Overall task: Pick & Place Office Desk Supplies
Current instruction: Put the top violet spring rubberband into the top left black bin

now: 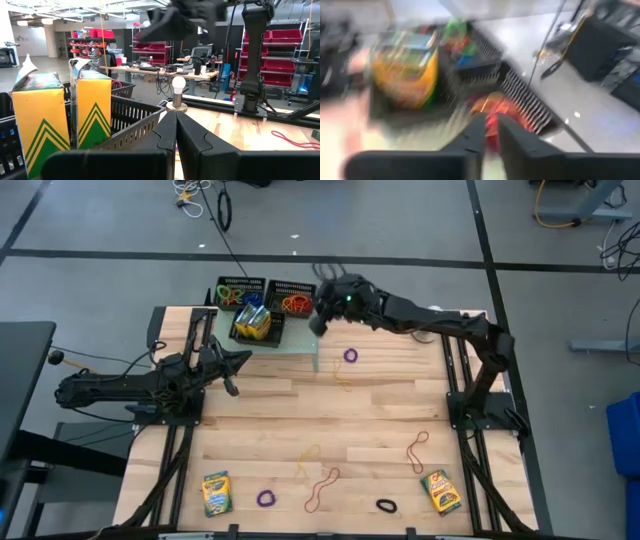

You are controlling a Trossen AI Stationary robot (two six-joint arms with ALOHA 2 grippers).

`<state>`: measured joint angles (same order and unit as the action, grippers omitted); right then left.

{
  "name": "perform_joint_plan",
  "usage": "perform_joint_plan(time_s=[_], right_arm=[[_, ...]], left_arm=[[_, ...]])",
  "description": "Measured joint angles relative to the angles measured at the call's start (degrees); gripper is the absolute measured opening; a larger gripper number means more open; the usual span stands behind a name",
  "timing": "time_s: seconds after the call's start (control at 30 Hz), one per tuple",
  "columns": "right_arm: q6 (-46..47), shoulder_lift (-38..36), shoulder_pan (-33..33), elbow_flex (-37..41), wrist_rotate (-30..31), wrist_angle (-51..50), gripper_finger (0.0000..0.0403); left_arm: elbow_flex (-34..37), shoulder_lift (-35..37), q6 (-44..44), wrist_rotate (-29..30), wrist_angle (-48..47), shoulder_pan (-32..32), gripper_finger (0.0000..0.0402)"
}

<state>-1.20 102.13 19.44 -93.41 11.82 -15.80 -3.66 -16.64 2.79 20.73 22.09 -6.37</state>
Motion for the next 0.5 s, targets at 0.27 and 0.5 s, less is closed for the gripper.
perform_joint_plan(time_s=[0.27, 0.5], right_arm=[[-1.2, -4.3, -4.0, 8.3, 4.4, -7.5, 0.0014], [2.7, -15.4, -3.7, 32.4, 3.2, 11.3, 0.0007]], left_arm=[[0.0, 0.0, 0.0, 0.1, -0.1, 0.0, 0.0012], [0.0, 0.0, 0.0, 0.0, 0.0, 0.0, 0.0012]])
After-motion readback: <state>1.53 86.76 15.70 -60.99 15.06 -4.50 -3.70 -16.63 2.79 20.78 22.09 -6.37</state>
